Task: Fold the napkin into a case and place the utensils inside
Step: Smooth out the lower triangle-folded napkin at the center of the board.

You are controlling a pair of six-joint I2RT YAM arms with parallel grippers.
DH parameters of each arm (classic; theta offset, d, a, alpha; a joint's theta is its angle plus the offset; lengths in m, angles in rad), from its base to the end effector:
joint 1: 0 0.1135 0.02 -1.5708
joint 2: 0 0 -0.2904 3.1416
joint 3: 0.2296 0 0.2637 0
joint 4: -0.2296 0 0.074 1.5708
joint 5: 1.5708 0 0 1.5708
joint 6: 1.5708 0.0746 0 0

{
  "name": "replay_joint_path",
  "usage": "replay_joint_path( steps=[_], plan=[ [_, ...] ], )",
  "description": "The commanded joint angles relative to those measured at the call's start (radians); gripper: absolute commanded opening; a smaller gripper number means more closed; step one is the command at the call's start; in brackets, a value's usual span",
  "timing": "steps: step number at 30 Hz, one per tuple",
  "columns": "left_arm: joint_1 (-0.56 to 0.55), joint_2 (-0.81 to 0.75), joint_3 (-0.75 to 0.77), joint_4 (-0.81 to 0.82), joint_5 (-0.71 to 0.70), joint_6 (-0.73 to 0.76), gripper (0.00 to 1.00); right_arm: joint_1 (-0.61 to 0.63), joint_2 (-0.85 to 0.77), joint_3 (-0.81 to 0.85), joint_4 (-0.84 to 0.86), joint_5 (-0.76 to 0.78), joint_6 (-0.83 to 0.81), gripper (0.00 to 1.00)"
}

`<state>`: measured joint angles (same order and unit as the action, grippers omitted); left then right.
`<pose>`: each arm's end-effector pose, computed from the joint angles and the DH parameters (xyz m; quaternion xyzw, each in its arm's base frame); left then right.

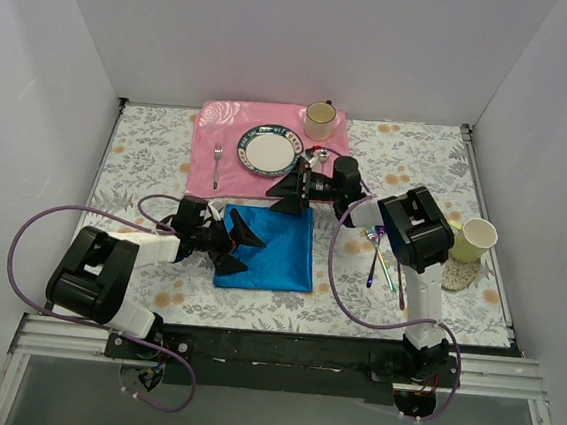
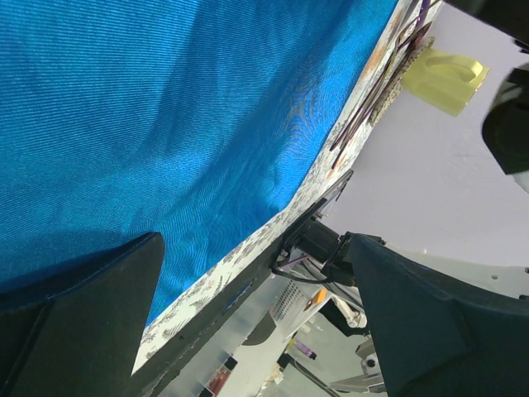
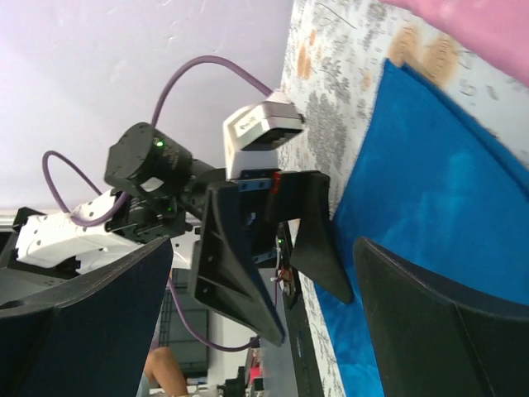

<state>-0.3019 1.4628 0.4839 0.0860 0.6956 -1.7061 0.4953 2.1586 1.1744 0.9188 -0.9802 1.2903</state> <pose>0.2379 -0.1242 0.1204 0.4861 -0.7501 0.4363 0.1033 0.4003 0.2867 0.1670 -0.0474 0.7183 0.6852 0.1107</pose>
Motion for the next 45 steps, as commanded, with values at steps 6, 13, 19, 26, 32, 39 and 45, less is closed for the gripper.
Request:
replay_joint_path(
  steps=[6, 13, 19, 26, 32, 39, 45],
  plan=[
    [0.006, -0.016, -0.030, -0.069, -0.061, 0.023, 0.98, -0.061, 0.095, -0.041, 0.032, -0.011, -0.042, 0.99],
    [0.006, -0.018, -0.031, -0.069, -0.065, 0.022, 0.98, -0.096, 0.176, -0.041, -0.015, -0.017, -0.098, 0.99],
    [0.006, -0.018, -0.031, -0.068, -0.064, 0.025, 0.98, -0.095, 0.167, -0.003, -0.017, -0.037, -0.097, 0.99],
    [0.006, -0.028, -0.034, -0.066, -0.065, 0.026, 0.98, -0.066, -0.109, -0.042, -0.084, -0.045, -0.123, 0.99],
    [0.006, -0.033, -0.036, -0.063, -0.065, 0.025, 0.98, -0.018, -0.180, -0.127, -0.147, -0.037, -0.152, 0.99],
    [0.006, -0.038, -0.036, -0.066, -0.064, 0.025, 0.98, -0.008, -0.122, -0.217, -0.069, -0.041, -0.117, 0.99],
    [0.006, -0.035, -0.038, -0.061, -0.064, 0.023, 0.98, -0.018, -0.057, -0.243, -0.132, -0.044, -0.213, 0.99]
  ],
)
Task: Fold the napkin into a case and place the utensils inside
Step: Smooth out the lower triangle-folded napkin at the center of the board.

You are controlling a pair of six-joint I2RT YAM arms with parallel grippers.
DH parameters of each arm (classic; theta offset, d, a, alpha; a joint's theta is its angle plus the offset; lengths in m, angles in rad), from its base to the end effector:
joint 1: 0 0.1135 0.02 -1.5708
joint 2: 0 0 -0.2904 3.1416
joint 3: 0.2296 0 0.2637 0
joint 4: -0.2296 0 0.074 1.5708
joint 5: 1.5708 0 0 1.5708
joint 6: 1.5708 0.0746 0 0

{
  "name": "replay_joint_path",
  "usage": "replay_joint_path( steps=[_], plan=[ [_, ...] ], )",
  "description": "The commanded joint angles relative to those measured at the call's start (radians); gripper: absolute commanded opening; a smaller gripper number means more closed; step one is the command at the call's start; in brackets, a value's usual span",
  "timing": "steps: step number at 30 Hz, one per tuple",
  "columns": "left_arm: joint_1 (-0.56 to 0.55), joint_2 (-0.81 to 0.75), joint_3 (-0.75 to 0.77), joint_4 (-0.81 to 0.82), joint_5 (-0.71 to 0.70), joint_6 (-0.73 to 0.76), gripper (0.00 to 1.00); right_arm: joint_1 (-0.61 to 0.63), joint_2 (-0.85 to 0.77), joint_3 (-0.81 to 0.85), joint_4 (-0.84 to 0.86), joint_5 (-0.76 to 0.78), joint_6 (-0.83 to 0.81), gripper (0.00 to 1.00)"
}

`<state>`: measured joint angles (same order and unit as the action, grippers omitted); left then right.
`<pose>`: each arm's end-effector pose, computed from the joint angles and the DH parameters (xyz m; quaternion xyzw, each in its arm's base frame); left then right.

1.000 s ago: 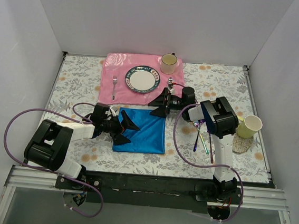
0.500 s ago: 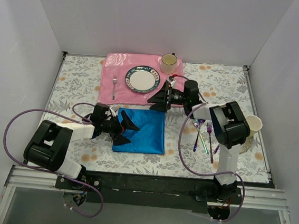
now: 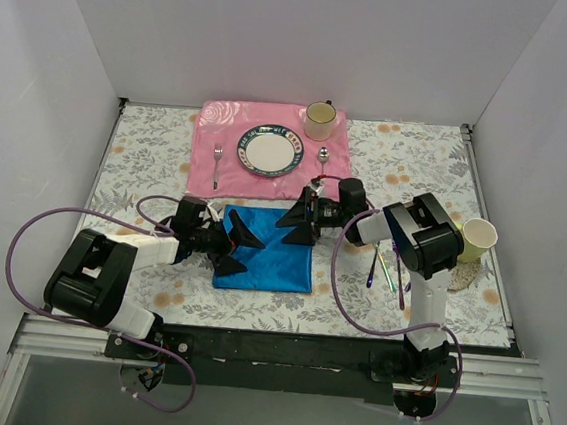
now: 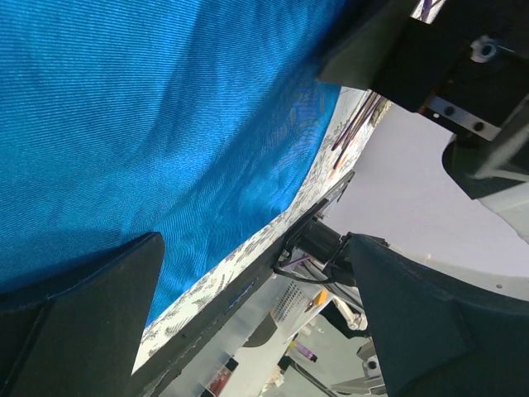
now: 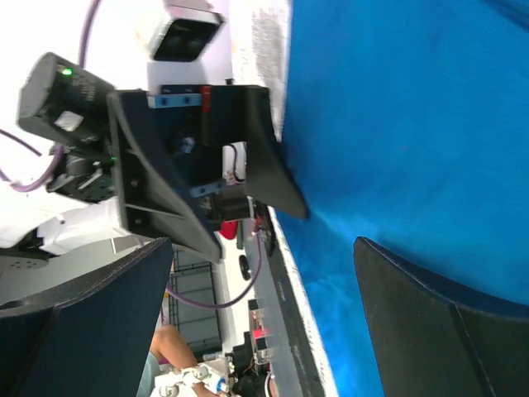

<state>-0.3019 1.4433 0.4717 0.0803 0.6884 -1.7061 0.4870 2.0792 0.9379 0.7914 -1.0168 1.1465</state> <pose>0.2343 -0.1226 0.1210 0.4873 -0.7503 0.4355 0.1000 0.3496 0.2569 0.1199 -0.0322 0.7676 0.6381 0.0521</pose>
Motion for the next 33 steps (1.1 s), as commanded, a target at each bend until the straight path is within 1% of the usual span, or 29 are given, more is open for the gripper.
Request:
replay_joint_path(
  steps=[1, 6, 8, 9, 10, 11, 12, 13, 14, 15, 16, 17, 18, 19, 20, 21, 22, 23, 24, 25, 26, 27, 28, 29, 30, 31, 32, 33],
  plan=[
    [0.006, -0.015, -0.025, -0.056, -0.056, 0.023, 0.98, -0.014, 0.042, -0.008, -0.009, -0.008, -0.077, 0.99],
    [0.006, -0.033, -0.024, -0.040, -0.037, 0.029, 0.98, -0.025, 0.048, 0.004, -0.021, -0.023, -0.085, 0.99],
    [0.001, -0.053, -0.009, 0.004, -0.009, 0.045, 0.98, -0.022, 0.004, 0.019, -0.037, -0.040, -0.105, 0.99],
    [-0.018, -0.085, 0.014, 0.004, 0.006, 0.096, 0.98, -0.019, -0.014, 0.053, -0.049, -0.048, -0.116, 0.99],
    [-0.029, -0.107, 0.068, -0.002, 0.010, 0.123, 0.98, -0.018, -0.063, 0.076, -0.105, -0.058, -0.134, 0.99],
    [-0.040, -0.133, 0.100, -0.014, 0.007, 0.160, 0.98, -0.019, -0.091, 0.108, -0.172, -0.060, -0.219, 0.99],
    [-0.054, -0.156, 0.128, -0.022, 0.003, 0.219, 0.98, -0.018, -0.117, 0.183, -0.251, -0.055, -0.284, 0.99],
    [-0.054, -0.208, 0.154, -0.034, -0.010, 0.259, 0.98, -0.018, -0.166, 0.237, -0.455, -0.034, -0.356, 0.99],
    [-0.052, -0.225, 0.215, -0.071, -0.016, 0.298, 0.98, -0.018, -0.189, 0.287, -0.559, -0.016, -0.548, 0.99],
    [-0.052, -0.242, 0.249, -0.114, -0.027, 0.351, 0.98, -0.019, -0.212, 0.388, -0.654, 0.010, -0.633, 0.99],
    [-0.054, -0.267, 0.290, -0.155, -0.056, 0.487, 0.98, -0.018, -0.250, 0.430, -0.754, 0.070, -0.727, 0.99],
    [-0.054, -0.283, 0.351, -0.215, -0.076, 0.552, 0.98, -0.019, -0.270, 0.464, -0.897, 0.105, -0.869, 0.99],
    [-0.054, -0.297, 0.384, -0.241, -0.098, 0.632, 0.98, -0.019, -0.290, 0.501, -0.970, 0.144, -0.952, 0.99],
    [-0.052, -0.311, 0.410, -0.263, -0.121, 0.764, 0.98, -0.018, -0.327, 0.548, -1.022, 0.231, -1.015, 0.99],
    [-0.054, -0.339, 0.436, -0.301, -0.175, 0.842, 0.98, -0.018, -0.350, 0.559, -1.090, 0.271, -1.074, 0.99],
    [-0.051, -0.351, 0.482, -0.310, -0.202, 0.897, 0.98, -0.019, -0.370, 0.567, -1.118, 0.311, -1.191, 0.99],
    [-0.051, -0.365, 0.496, -0.312, -0.234, 0.948, 0.98, -0.021, -0.408, 0.572, -1.135, 0.376, -1.235, 0.99],
    [-0.052, -0.383, 0.505, -0.298, -0.327, 1.015, 0.98, -0.025, -0.424, 0.564, -1.149, 0.395, -1.276, 0.99],
    [-0.051, -0.392, 0.508, -0.283, -0.390, 1.020, 0.98, -0.036, -0.439, 0.553, -1.144, 0.409, -1.289, 0.99],
    [-0.049, -0.399, 0.510, -0.272, -0.430, 1.039, 0.98, -0.037, -0.455, 0.541, -1.144, 0.478, -1.262, 0.99],
    [-0.045, -0.400, 0.513, -0.271, -0.441, 1.097, 0.98, -0.042, -0.453, 0.545, -1.158, 0.510, -1.254, 0.99],
    [-0.036, -0.393, 0.516, -0.280, -0.440, 1.117, 0.98, -0.047, -0.449, 0.553, -1.197, 0.520, -1.263, 0.99],
    [-0.031, -0.383, 0.533, -0.295, -0.431, 1.125, 0.98, -0.054, -0.421, 0.564, -1.224, 0.496, -1.284, 0.99],
    [-0.026, -0.368, 0.547, -0.347, -0.394, 1.134, 0.98, -0.060, -0.397, 0.611, -1.251, 0.480, -1.272, 0.99],
    [-0.020, -0.338, 0.562, -0.376, -0.319, 1.148, 0.98, -0.083, -0.366, 0.640, -1.335, 0.453, -1.259, 0.99],
    [-0.020, -0.324, 0.573, -0.416, -0.279, 1.149, 0.98, -0.099, -0.294, 0.665, -1.369, 0.370, -1.234, 0.99],
    [-0.020, -0.316, 0.567, -0.421, -0.250, 1.149, 0.98, -0.111, -0.263, 0.683, -1.386, 0.335, -1.208, 0.99],
    [-0.020, -0.311, 0.556, -0.421, -0.225, 1.139, 0.98, -0.132, -0.248, 0.653, -1.370, 0.314, -1.178, 0.98]
  ],
)
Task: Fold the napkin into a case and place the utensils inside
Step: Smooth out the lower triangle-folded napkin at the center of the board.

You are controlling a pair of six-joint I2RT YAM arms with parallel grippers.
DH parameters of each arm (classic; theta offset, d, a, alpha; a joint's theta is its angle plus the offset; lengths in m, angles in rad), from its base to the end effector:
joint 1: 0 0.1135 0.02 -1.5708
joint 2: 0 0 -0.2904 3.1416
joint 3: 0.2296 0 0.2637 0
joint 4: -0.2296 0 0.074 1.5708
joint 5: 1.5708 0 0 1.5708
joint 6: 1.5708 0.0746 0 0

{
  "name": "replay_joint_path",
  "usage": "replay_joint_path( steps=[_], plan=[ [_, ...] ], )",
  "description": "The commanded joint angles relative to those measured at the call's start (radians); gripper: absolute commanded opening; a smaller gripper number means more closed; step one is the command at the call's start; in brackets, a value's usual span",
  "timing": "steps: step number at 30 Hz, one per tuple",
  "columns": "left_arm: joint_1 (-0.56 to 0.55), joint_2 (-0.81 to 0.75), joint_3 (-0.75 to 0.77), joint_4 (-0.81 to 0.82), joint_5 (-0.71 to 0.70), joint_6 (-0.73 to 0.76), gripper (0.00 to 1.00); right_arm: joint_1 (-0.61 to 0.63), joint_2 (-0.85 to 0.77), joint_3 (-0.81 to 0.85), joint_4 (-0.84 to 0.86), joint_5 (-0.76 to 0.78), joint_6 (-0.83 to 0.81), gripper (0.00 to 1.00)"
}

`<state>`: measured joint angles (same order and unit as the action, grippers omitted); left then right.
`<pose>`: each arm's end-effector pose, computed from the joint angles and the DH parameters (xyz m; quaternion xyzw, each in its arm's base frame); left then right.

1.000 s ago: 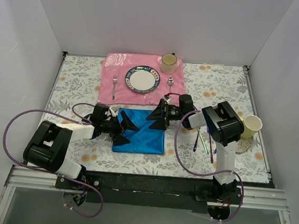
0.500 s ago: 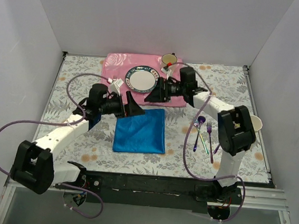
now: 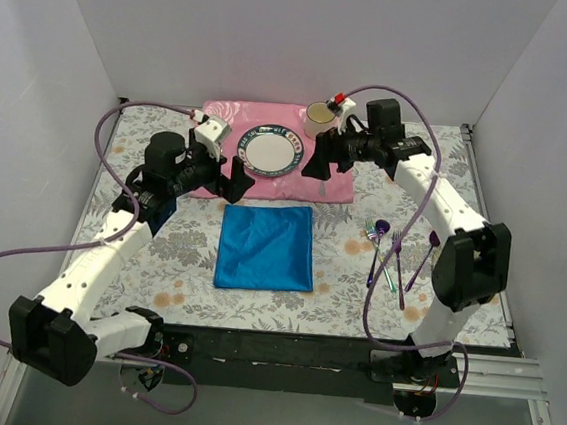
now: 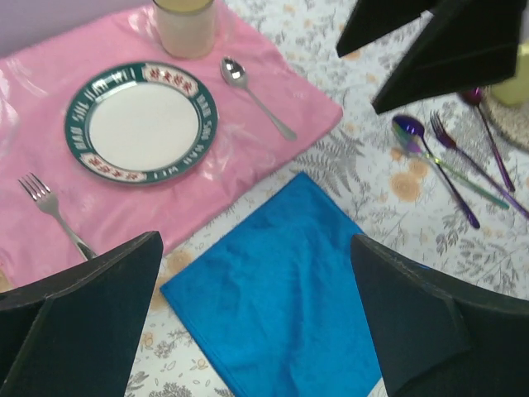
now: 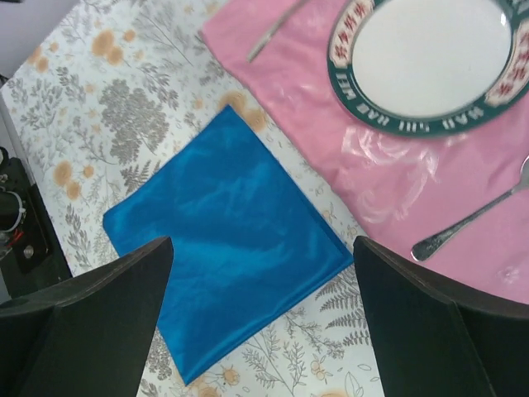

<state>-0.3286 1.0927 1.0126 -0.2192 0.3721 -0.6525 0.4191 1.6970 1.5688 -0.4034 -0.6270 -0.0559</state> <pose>0.2603 -0.1174 0.3683 -0.0191 0.7981 -0.4062 0.4446 0.3793 0.2169 0.3601 -0.3431 0.7665 0.3486 0.4162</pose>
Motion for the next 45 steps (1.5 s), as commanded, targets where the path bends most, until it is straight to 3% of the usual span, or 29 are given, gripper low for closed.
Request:
replay_joint_path(
  steps=[1, 12, 17, 27, 41, 45],
  plan=[
    [0.007, 0.042, -0.009, -0.105, 0.125, 0.076, 0.98, -0.072, 0.136, -0.011, -0.111, -0.070, 0.048, 0.95],
    [0.022, 0.186, -0.032, -0.086, 0.313, -0.065, 0.98, -0.120, 0.357, -0.035, -0.019, -0.109, 0.240, 0.87],
    [0.022, 0.263, -0.057, -0.095, 0.410, -0.110, 0.87, -0.114, 0.405, -0.029, 0.038, -0.143, 0.297, 0.83],
    [0.020, 0.341, -0.100, -0.120, 0.395, -0.137, 0.56, -0.105, 0.486, -0.036, 0.084, -0.151, 0.338, 0.76],
    [0.020, 0.366, -0.129, -0.163, 0.381, -0.118, 0.50, -0.083, 0.512, -0.102, 0.155, -0.171, 0.398, 0.65],
    [0.020, 0.415, -0.114, -0.203, 0.366, -0.107, 0.47, -0.083, 0.515, -0.099, 0.158, -0.166, 0.384, 0.54]
  ],
)
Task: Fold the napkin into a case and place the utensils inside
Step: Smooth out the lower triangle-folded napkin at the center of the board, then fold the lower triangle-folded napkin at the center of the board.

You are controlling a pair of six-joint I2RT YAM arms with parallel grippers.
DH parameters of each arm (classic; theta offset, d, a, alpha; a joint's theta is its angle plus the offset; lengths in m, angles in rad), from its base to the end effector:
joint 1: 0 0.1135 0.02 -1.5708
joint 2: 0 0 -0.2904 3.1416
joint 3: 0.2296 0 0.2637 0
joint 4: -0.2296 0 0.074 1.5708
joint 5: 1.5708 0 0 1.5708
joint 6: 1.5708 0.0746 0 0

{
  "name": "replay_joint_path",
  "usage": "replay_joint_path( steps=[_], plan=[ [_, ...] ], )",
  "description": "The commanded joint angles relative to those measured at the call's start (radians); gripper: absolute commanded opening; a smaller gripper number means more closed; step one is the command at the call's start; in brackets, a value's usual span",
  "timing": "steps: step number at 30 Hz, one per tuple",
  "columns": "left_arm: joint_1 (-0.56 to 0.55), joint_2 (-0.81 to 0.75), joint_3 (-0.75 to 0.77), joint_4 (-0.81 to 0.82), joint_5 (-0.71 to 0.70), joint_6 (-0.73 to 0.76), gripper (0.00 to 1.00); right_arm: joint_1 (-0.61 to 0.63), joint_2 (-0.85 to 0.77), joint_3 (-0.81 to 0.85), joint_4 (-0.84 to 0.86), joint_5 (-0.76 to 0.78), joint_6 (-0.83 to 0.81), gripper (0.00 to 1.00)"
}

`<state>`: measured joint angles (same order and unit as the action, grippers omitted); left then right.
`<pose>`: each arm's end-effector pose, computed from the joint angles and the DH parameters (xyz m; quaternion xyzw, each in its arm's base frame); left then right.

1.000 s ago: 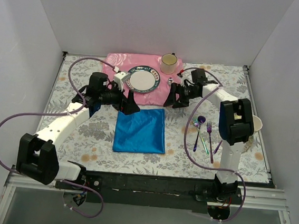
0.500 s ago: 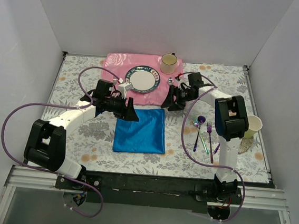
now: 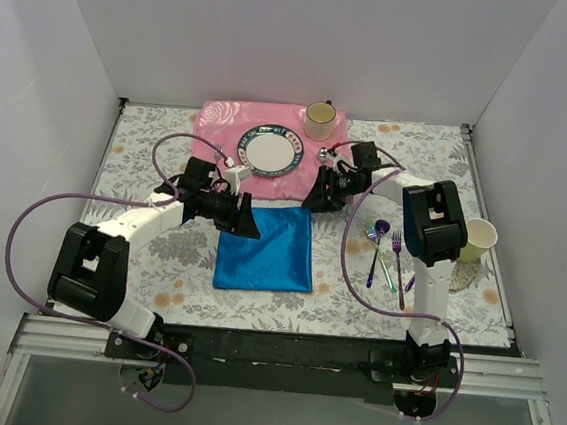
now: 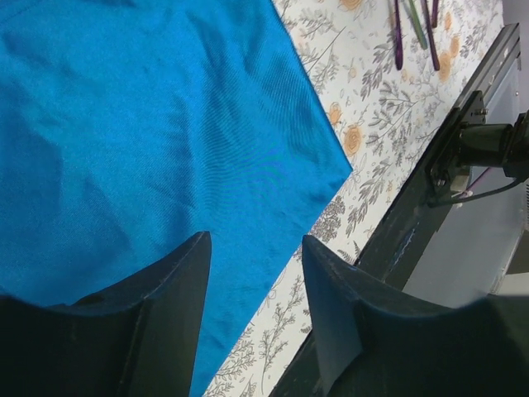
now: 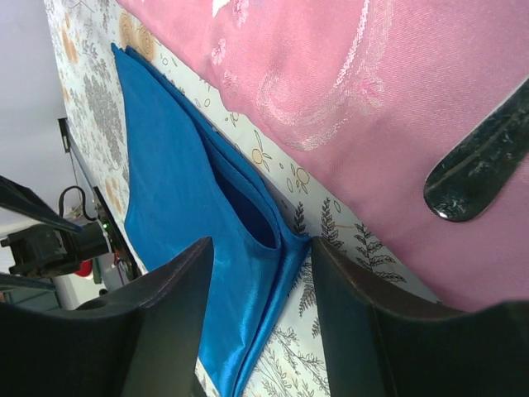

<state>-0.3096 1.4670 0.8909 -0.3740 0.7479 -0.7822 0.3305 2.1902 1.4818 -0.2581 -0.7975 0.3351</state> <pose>0.2825 -0.1436 0.2081 -0.0991 0.8879 -0.4449 0.0624 0.4502 0.2109 0.1247 -0.1135 0.8801 0.4399 0.1381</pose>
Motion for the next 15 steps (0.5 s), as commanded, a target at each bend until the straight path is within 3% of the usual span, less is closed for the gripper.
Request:
replay_joint_path(
  steps=[1, 8, 15],
  plan=[
    [0.001, 0.050, 0.020, -0.071, -0.012, 0.024, 0.45, 0.007, 0.020, -0.011, 0.014, 0.006, -0.014, 0.53],
    [0.001, 0.107, 0.026, -0.118, -0.045, 0.034, 0.40, 0.007, 0.017, -0.003, 0.019, 0.004, -0.039, 0.41],
    [0.003, 0.151, 0.043, -0.143, -0.090, 0.043, 0.38, 0.007, -0.023, -0.040, 0.089, -0.019, -0.064, 0.15]
  ],
)
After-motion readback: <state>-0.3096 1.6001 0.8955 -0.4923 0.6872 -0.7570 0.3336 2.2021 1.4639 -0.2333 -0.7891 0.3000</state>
